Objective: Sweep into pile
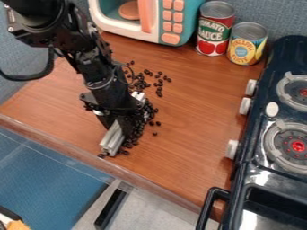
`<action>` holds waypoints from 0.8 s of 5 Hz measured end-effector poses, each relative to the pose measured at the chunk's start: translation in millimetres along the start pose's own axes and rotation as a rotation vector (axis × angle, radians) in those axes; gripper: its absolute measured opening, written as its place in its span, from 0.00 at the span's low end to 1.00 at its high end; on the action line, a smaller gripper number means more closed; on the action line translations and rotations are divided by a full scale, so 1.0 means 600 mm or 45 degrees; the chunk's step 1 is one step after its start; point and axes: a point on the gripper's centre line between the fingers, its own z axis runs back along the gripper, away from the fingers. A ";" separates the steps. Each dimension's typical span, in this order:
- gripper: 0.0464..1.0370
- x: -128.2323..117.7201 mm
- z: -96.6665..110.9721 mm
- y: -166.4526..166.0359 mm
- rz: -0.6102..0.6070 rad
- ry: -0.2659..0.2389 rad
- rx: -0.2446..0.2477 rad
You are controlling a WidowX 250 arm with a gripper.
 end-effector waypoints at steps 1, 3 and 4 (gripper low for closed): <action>0.33 0.001 0.000 -0.007 -0.014 0.009 -0.006; 0.33 0.041 0.084 0.036 0.042 -0.098 -0.079; 0.33 0.068 0.136 0.074 0.062 -0.161 -0.107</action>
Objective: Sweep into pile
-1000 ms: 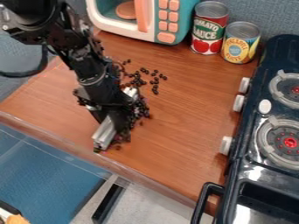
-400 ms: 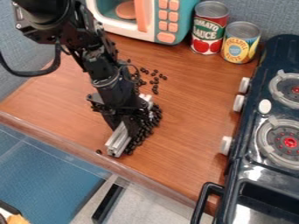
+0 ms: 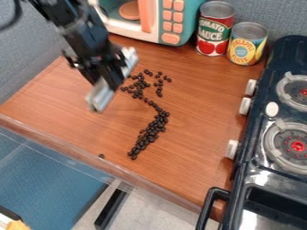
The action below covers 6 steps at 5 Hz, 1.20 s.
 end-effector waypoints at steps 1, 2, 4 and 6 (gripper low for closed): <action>0.33 0.036 0.025 0.043 -0.053 -0.008 0.013; 0.33 0.059 -0.003 0.098 -0.116 0.070 0.068; 0.33 0.104 -0.041 0.165 -0.194 0.097 0.226; 0.33 0.159 -0.048 0.200 -0.227 0.042 0.376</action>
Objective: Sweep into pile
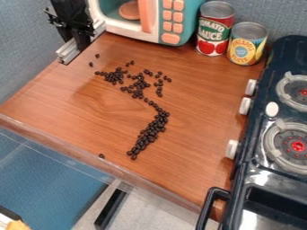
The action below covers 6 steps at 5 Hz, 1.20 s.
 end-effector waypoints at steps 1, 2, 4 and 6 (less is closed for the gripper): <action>0.33 -0.007 -0.028 0.016 -0.033 0.038 0.058; 0.33 -0.020 -0.052 0.026 -0.092 0.089 0.098; 0.33 -0.028 -0.063 0.019 -0.110 0.098 0.071; 0.33 -0.042 -0.058 -0.040 -0.121 0.121 -0.044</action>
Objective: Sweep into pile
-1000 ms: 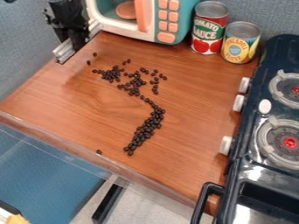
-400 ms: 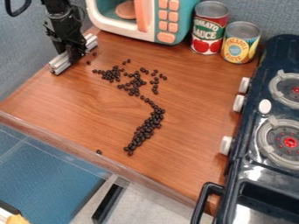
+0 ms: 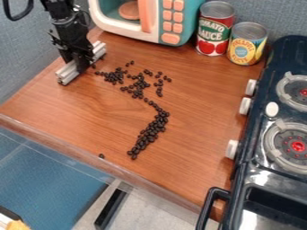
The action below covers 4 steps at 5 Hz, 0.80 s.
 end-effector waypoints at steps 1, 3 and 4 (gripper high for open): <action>0.33 -0.003 0.001 -0.035 -0.043 0.008 -0.015; 0.33 -0.005 -0.003 -0.058 -0.097 -0.057 0.028; 0.33 -0.001 -0.004 -0.061 -0.127 -0.095 0.039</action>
